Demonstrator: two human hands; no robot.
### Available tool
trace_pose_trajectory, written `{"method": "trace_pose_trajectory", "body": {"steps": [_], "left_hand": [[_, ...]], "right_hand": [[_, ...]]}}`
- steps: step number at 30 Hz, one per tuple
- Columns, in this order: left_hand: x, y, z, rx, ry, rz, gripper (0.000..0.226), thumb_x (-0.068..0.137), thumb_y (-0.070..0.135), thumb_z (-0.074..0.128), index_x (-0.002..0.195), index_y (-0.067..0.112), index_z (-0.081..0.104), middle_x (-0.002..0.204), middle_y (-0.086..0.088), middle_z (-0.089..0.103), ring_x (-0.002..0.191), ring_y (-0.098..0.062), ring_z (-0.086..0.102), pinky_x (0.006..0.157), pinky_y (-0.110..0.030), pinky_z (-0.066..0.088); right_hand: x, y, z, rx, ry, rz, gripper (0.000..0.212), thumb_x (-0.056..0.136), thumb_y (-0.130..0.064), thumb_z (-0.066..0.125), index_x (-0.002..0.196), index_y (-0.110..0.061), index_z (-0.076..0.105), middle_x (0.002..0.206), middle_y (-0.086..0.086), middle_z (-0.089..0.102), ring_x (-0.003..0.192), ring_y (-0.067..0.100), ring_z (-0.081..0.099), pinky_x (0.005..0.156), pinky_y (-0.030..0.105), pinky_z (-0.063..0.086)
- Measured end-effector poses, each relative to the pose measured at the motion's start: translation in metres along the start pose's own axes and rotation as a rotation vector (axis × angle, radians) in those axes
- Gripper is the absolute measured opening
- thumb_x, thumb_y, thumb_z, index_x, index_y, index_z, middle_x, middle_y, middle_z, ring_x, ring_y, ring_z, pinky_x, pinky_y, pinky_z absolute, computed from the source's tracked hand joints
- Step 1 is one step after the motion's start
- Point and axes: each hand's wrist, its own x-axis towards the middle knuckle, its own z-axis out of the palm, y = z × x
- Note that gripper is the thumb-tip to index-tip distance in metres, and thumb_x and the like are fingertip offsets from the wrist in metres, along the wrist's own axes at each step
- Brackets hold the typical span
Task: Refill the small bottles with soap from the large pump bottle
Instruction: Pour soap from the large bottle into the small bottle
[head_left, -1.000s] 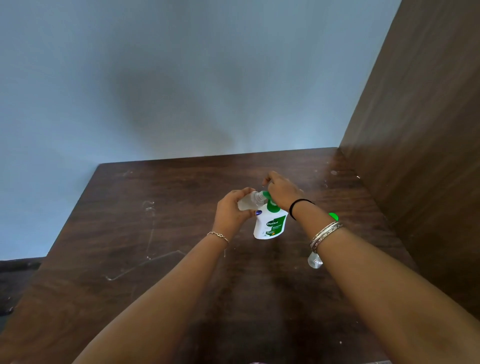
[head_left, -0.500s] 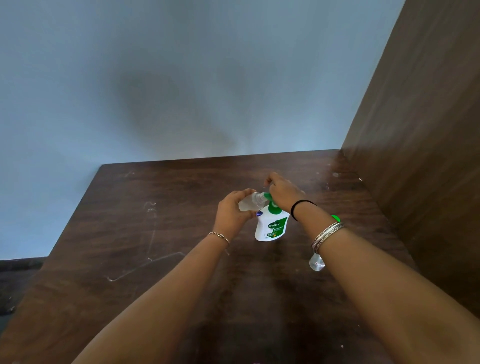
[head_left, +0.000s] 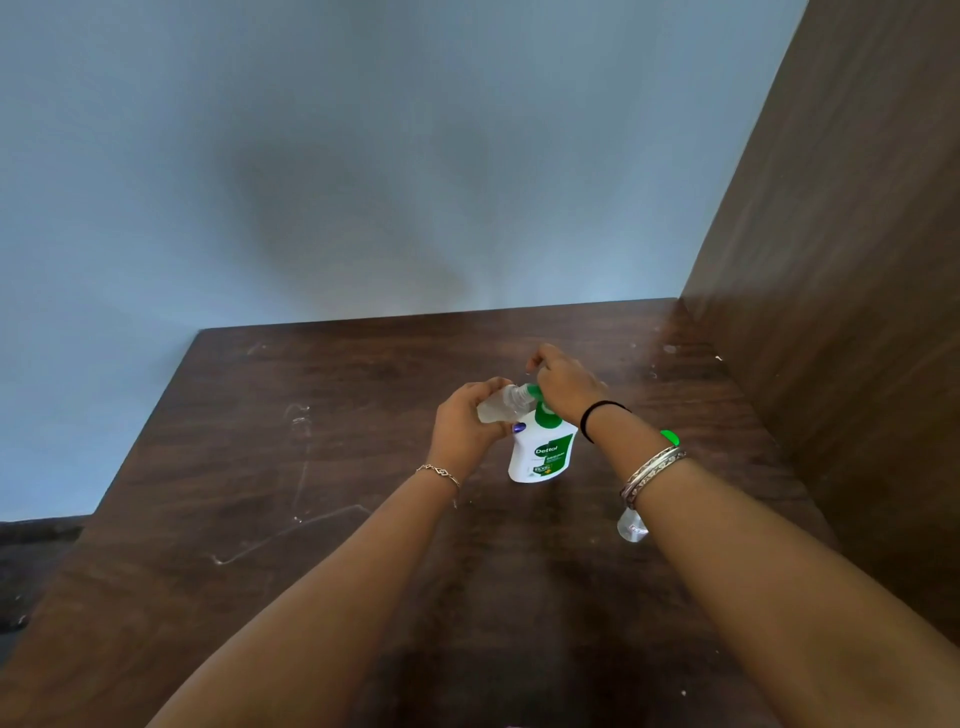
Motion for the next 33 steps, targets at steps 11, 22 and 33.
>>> {"method": "trace_pose_trajectory", "body": {"steps": [11,22,33], "left_hand": [[-0.001,-0.001,0.001,-0.024,0.009,0.005,0.050,0.065,0.011,0.079,0.113,0.013,0.063,0.109,-0.004,0.064,0.091,-0.009,0.054,0.069,0.001,0.038],[-0.002,-0.004,0.004,-0.002,0.013,-0.016,0.050,0.066,0.011,0.079,0.113,0.013,0.063,0.109,-0.004,0.064,0.093,-0.012,0.056,0.079,-0.017,0.039],[-0.003,-0.004,0.004,0.003,-0.002,-0.021,0.050,0.067,0.011,0.078,0.114,0.013,0.062,0.111,-0.005,0.064,0.093,-0.011,0.054,0.080,-0.019,0.041]], "right_hand": [[0.000,0.000,-0.004,-0.066,-0.039,-0.017,0.031,0.090,-0.014,0.030,0.111,-0.025,0.049,0.120,0.008,0.058,0.103,0.030,0.054,0.094,0.043,0.039],[0.000,0.004,0.004,-0.039,-0.005,0.006,0.027,0.092,-0.015,0.029,0.105,-0.023,0.051,0.115,0.010,0.060,0.091,0.027,0.051,0.092,0.042,0.040],[0.000,0.004,0.008,-0.036,0.035,0.001,0.028,0.095,-0.016,0.026,0.106,-0.021,0.052,0.111,0.010,0.061,0.089,0.027,0.052,0.089,0.040,0.040]]}}
